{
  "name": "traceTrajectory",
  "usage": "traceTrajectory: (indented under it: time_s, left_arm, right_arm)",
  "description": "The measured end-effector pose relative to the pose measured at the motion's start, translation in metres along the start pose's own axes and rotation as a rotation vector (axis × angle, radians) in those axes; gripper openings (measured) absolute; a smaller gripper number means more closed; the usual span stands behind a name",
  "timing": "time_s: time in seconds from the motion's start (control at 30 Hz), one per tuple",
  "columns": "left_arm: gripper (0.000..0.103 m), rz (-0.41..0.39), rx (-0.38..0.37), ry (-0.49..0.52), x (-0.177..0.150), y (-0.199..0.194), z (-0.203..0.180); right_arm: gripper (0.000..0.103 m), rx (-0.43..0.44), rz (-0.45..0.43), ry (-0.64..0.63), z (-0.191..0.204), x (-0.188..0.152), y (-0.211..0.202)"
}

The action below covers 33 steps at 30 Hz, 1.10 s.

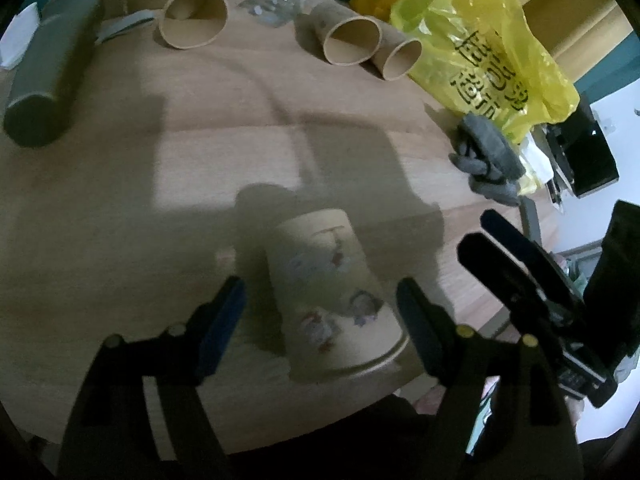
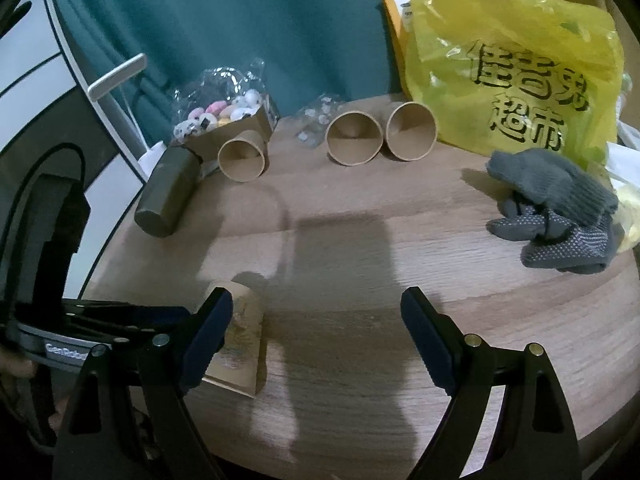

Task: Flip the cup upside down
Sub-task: 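Lift the printed cup with the left tool toward the right tool, then close the right tool on the printed cup while the left tool releases it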

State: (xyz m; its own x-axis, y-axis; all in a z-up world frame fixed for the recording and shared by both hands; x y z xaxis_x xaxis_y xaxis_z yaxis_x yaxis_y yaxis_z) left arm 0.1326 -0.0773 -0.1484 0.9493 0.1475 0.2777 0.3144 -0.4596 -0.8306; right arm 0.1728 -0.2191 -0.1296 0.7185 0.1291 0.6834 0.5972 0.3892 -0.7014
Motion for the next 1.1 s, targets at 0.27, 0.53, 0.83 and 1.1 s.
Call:
traceTrajectory:
  time_s: [0.27, 0.53, 0.83, 1.1]
  left_arm:
    - [0.079, -0.105, 0.025, 0.002, -0.008, -0.042, 0.029]
    - [0.079, -0.294, 0.140, -0.058, -0.026, -0.077, 0.098]
    - [0.079, -0.355, 0.131, -0.117, -0.032, -0.082, 0.149]
    - [0.079, -0.371, 0.106, -0.145, -0.037, -0.086, 0.167]
  right_arm:
    - [0.088, 0.063, 0.138, -0.124, 0.032, 0.012, 0.018]
    - [0.088, 0.049, 0.319, -0.176, 0.067, 0.012, 0.048]
    - [0.083, -0.010, 0.517, -0.278, 0.094, -0.007, 0.076]
    - [0.066, -0.014, 0.650, -0.294, 0.098, -0.020, 0.095]
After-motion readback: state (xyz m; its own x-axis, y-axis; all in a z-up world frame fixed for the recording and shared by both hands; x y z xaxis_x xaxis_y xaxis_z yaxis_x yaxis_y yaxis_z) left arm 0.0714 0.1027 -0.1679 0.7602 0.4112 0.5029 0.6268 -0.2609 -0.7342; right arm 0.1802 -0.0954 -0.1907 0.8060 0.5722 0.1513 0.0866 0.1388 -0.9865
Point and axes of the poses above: each gripper's, at about its wrist camera, not at the fingertips, and y roughly the way its jaws point, z to its left, x to its top, the point moved 9 cm from there along y, roughly the way its jaws point, and after that the axes turned 7 degrees about -x, right-handed, at the moved point
